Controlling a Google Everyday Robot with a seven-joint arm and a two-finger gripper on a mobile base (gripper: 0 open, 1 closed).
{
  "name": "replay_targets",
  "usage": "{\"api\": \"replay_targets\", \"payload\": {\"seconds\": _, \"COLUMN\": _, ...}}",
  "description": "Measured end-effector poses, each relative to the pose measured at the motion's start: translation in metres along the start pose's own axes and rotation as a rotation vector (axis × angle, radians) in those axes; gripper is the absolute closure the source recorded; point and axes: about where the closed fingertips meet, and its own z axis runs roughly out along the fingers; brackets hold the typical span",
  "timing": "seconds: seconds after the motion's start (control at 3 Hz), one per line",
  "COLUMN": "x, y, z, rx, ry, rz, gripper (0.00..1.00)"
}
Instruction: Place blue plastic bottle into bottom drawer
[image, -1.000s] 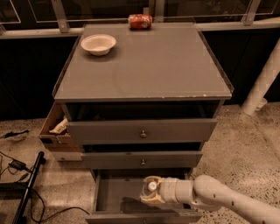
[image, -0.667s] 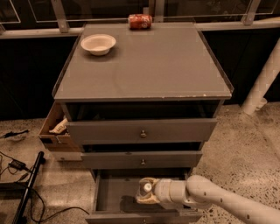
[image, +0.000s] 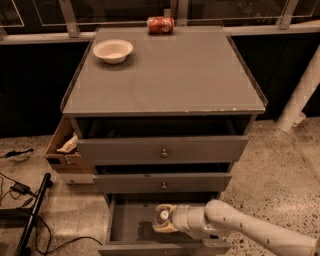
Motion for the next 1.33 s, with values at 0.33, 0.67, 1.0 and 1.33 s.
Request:
{"api": "replay_targets", "payload": {"seconds": 0.33, "x": 0.018, "y": -0.002, "z": 0.011, "rx": -0.003, "ry": 0.015, "rz": 0.013, "gripper": 1.0}}
{"api": "replay_targets", "payload": {"seconds": 0.67, "x": 0.034, "y": -0.005, "z": 0.026, "rx": -0.011, "ry": 0.028, "rz": 0.018, "gripper": 1.0}}
{"api": "replay_targets", "payload": {"seconds": 1.0, "x": 0.049, "y": -0.007, "z": 0.042, "rx": -0.018, "ry": 0.025, "rz": 0.016, "gripper": 1.0}}
{"api": "replay_targets", "payload": {"seconds": 1.33, "x": 0.059, "y": -0.008, "z": 0.06, "rx": -0.027, "ry": 0.014, "rz": 0.002, "gripper": 1.0}}
